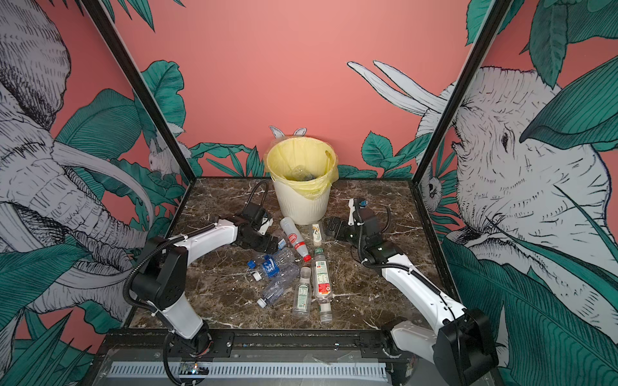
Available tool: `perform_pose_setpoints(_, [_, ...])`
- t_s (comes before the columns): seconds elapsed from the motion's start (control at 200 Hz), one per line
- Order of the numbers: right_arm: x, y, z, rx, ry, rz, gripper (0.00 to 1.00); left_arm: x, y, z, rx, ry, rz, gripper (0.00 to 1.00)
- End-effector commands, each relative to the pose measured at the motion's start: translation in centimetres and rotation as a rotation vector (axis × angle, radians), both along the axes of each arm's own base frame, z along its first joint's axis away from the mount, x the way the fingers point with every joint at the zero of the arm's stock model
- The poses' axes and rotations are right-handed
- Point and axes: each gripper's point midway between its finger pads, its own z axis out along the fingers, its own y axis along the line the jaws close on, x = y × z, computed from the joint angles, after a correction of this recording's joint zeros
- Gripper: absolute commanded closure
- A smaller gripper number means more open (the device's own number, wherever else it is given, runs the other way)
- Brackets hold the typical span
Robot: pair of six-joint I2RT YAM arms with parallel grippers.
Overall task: Throw the plastic bottles in the bin
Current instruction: Pick up the plastic bottle from the center of the table.
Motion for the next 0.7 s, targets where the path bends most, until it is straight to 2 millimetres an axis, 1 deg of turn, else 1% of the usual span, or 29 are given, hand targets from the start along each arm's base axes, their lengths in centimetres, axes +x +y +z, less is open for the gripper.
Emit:
perform_pose_setpoints(0.0, [0.4, 0.2, 0.8, 0.027, -0.033, 0.002, 0.01, 0.3, 0.1, 0.1, 0.012, -0.024, 0.009, 0.07])
perform_pose_setpoints(0.365, [0.2, 0.0, 0.8, 0.027, -0.029, 0.000, 0.01, 0.4, 0.9, -1.0, 0.058, -0.015, 0.039, 0.08])
perform_pose_setpoints(0.69, [0.5, 0.5, 0.9, 0.043, -0.021, 0.010, 0.01, 0.5, 1.8, -2.0, 0.106, -0.007, 0.070, 0.13])
